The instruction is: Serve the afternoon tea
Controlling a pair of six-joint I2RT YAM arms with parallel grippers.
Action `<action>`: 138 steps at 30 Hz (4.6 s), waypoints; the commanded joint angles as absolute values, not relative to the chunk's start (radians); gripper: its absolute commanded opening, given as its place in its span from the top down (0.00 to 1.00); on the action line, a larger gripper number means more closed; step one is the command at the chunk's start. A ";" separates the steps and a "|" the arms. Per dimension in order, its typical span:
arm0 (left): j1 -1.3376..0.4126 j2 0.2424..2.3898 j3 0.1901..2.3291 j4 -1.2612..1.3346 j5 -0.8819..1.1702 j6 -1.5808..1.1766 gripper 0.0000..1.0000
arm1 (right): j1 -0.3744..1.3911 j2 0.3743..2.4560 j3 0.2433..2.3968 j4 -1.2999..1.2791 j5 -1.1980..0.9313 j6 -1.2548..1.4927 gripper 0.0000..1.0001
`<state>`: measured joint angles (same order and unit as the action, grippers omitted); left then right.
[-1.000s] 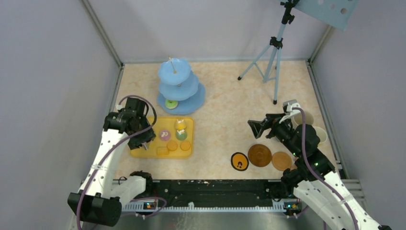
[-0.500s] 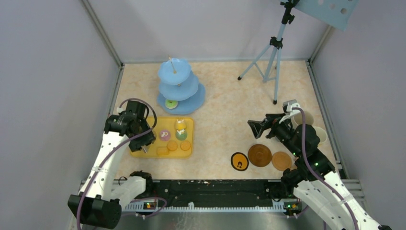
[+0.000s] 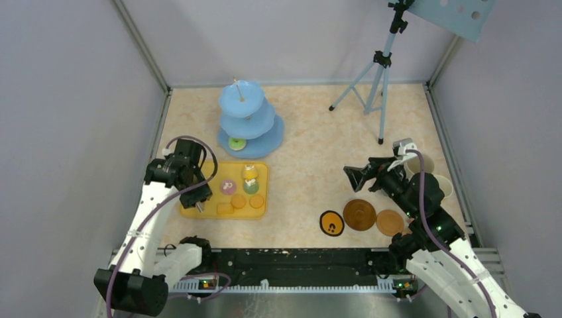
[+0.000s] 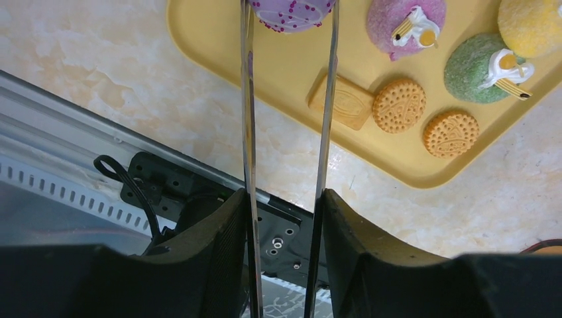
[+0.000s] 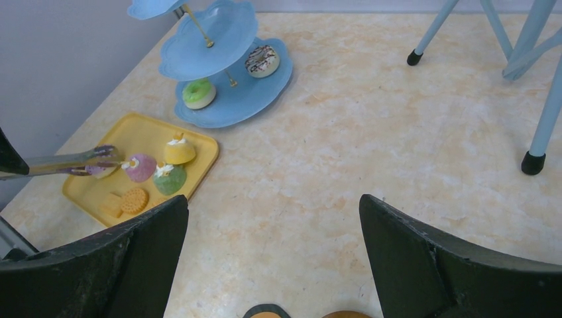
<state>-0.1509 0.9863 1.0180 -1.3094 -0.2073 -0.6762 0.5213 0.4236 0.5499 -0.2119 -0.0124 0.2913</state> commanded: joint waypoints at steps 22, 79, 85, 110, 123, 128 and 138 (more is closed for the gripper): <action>-0.743 1.024 1.166 -1.010 -0.242 -0.705 0.67 | 0.530 0.494 0.580 -0.203 0.036 0.281 0.02; -0.663 1.560 1.386 -0.817 -0.416 -0.562 0.43 | 0.530 0.448 0.576 -0.224 0.033 0.289 0.02; -0.663 1.514 1.402 -0.859 -0.340 -0.553 0.43 | 0.529 0.456 0.574 -0.218 0.027 0.289 0.02; -0.512 1.250 1.433 -1.313 -0.183 -0.281 0.37 | 0.530 0.483 0.568 -0.191 0.005 0.287 0.03; -0.438 1.350 1.361 -1.173 -0.079 -0.249 0.39 | 0.529 0.433 0.571 -0.221 0.009 0.292 0.03; -0.424 1.361 1.316 -1.143 -0.096 -0.242 0.40 | 0.529 0.433 0.568 -0.218 0.008 0.292 0.03; -0.419 1.349 1.264 -1.110 -0.064 -0.252 0.46 | 0.530 0.435 0.565 -0.218 0.016 0.293 0.03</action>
